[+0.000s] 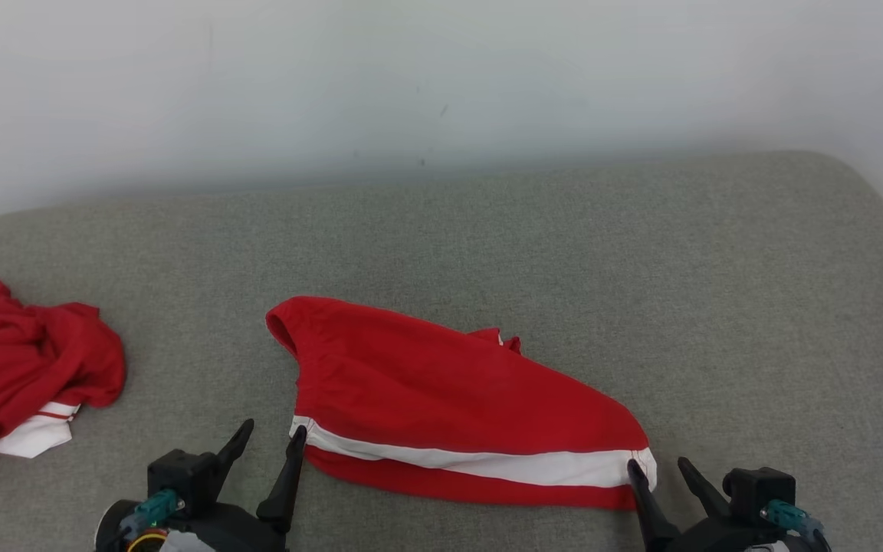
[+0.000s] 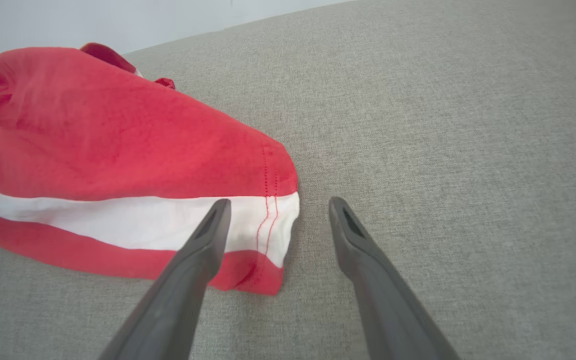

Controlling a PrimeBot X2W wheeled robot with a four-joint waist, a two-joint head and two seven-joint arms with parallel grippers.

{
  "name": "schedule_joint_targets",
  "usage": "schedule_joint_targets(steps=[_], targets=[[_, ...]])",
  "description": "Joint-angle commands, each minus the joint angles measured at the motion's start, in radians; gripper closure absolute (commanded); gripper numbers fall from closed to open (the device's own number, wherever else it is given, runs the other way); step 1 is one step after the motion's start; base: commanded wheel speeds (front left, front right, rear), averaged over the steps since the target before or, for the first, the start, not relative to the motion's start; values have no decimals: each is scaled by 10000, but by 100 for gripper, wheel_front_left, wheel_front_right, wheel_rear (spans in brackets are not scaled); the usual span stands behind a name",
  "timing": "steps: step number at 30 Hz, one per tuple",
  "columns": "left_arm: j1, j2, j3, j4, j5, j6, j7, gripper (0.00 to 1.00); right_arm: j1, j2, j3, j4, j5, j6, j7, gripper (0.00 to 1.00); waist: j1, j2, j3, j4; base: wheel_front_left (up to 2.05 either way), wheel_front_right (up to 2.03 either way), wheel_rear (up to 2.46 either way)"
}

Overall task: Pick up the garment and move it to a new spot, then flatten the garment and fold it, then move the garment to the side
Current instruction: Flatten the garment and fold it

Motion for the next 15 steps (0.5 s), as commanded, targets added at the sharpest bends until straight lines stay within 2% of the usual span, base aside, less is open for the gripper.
schedule_joint_targets(steps=[1, 6, 13, 15], targets=[[-165, 111, -116, 69, -55, 9, 34, 0, -87, 23, 29, 11, 35, -25, 16, 0, -2, -1, 172, -57, 0, 0, 0], [-763, 643, -1081, 436, -743, 8, 225, 0, -321, 35, 200, 29, 86, -25, -49, 0, -2, -1, 491, -160, 0, 0, 0], [-1386, 1154, -2081, 859, -1664, 8, -95, 0, -442, 38, 226, 36, -13, -25, -180, 0, -2, -1, 782, -244, 0, 0, 0], [-1499, 1220, -2340, 912, -1806, 8, -161, 7, -437, 35, 227, 30, -33, -25, -183, 0, -2, -1, 813, -258, 0, 0, 0]])
